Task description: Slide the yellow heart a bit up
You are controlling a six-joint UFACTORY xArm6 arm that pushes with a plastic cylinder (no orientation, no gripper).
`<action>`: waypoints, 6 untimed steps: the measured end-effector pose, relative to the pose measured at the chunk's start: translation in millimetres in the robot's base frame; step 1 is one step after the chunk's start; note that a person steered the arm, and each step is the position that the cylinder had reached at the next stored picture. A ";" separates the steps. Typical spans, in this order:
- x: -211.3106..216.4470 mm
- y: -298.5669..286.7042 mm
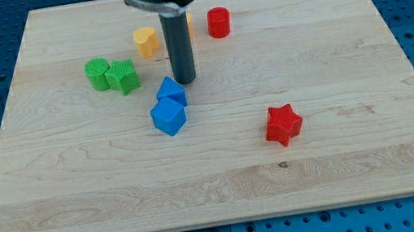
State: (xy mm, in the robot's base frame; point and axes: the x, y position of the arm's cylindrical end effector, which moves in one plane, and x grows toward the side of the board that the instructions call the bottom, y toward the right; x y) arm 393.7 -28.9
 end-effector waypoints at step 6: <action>-97.6 -46.3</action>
